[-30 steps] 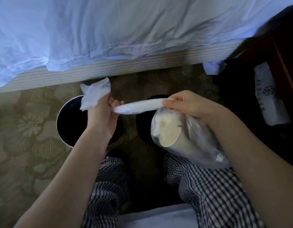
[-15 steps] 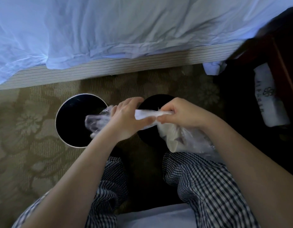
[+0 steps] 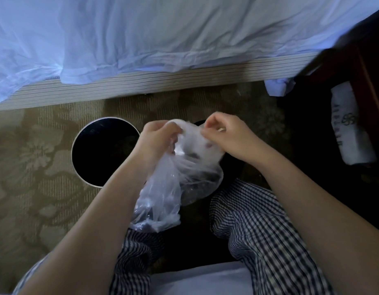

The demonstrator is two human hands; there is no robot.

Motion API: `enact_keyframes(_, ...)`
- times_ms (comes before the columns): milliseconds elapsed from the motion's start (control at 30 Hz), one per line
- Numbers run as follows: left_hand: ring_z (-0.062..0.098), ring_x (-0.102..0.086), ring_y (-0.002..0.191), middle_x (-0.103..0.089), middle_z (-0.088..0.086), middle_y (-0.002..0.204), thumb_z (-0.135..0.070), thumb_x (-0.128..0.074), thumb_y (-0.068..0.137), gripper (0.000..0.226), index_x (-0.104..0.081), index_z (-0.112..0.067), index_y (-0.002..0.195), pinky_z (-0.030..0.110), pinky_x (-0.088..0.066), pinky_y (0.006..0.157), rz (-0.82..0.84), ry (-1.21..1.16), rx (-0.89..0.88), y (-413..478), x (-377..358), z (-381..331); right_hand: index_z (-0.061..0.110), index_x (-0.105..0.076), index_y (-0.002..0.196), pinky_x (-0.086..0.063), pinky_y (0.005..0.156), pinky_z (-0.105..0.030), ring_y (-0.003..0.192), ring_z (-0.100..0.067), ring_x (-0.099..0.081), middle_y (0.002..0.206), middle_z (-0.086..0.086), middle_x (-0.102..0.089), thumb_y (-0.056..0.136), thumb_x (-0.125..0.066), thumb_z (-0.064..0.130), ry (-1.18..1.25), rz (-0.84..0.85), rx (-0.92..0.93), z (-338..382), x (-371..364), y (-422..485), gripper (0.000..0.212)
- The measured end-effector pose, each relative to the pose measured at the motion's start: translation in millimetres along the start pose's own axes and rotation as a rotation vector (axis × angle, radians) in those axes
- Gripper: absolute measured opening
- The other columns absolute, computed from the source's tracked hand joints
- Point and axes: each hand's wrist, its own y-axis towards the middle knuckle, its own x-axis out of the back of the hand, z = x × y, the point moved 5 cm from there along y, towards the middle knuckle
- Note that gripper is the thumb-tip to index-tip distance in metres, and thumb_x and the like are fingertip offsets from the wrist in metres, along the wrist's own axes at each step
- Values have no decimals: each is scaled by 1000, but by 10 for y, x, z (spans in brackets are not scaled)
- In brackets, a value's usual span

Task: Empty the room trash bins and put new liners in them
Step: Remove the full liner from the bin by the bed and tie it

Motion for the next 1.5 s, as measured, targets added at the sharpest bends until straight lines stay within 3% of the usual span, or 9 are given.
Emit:
enact_keyframes(133, 7, -50, 60, -57, -6, 62, -11, -54, 87, 16, -61, -4, 73, 22, -39, 58, -88, 340, -243, -8, -43, -108, 3, -65, 82, -57, 75, -33, 85, -25, -69, 85, -14, -69, 100, -41, 31, 306, 102, -171, 2, -151, -28, 41)
enact_keyframes(267, 5, -51, 64, -55, -6, 69, -14, -59, 81, 5, -56, -13, 77, 22, -39, 59, 69, 745, -579, -117, -233, -112, 0, -66, 110, -51, 84, -31, 99, -21, -67, 105, -16, -70, 100, -22, 52, 526, 300, -348, -67, -330, -32, 70)
enact_keyframes(400, 24, -54, 64, -51, -1, 77, -24, -50, 74, 22, -57, -6, 86, 36, -44, 53, 71, 933, -764, -194, -305, -123, 10, -59, 122, -48, 95, -35, 107, -21, -61, 110, -10, -67, 100, -38, 39, 736, 278, -334, -51, -327, -39, 42)
enact_keyframes(533, 22, -58, 69, -58, -4, 76, -13, -59, 79, 19, -51, -12, 97, 36, -46, 61, -40, 936, -532, -138, -292, -26, 7, -61, 93, -50, 85, -29, 88, -16, -65, 86, -6, -69, 100, -42, 20, 1084, 108, -331, -7, -273, 2, 23)
enact_keyframes(700, 4, -44, 46, -50, -9, 53, -11, -57, 92, 14, -63, -14, 80, 16, -36, 49, 330, 554, -47, -43, -252, 95, 11, -48, 71, -51, 65, -27, 45, -7, -55, 48, 3, -51, 102, -35, 20, 1464, -15, -325, -52, -145, 78, 35)
enact_keyframes(933, 4, -33, 38, -39, -6, 46, -33, -59, 86, 34, -47, -6, 68, 13, -29, 38, 526, 209, 201, -154, 71, -22, 11, -47, 72, -25, 43, -15, 42, -3, -33, 55, 3, -35, 102, -38, 17, 601, 293, -276, -36, -81, -1, 32)
enact_keyframes(1100, 12, -32, 48, -41, 5, 60, -44, -58, 85, 44, -55, -2, 72, 21, -27, 46, 278, 607, 200, -67, 120, 22, 16, -49, 64, -29, 47, -17, 42, -4, -37, 49, 5, -43, 96, -51, 32, -24, 456, -192, 24, -175, -134, 36)
enact_keyframes(1233, 10, -40, 46, -46, -2, 55, -36, -57, 91, 36, -57, -13, 64, 24, -31, 48, 82, 786, 140, 8, 40, 72, 14, -55, 65, -36, 54, -18, 49, -6, -44, 56, 2, -51, 91, -59, 32, -225, 496, -151, 35, -234, -162, 32)
enact_keyframes(1500, 4, -53, 71, -55, -8, 81, -28, -72, 81, 16, -59, -19, 80, 11, -40, 59, 147, 690, -251, -101, -260, -12, 17, -50, 61, -37, 56, -19, 53, -7, -47, 57, 5, -49, 91, -55, 19, -325, 538, -170, -71, -329, -135, 31)
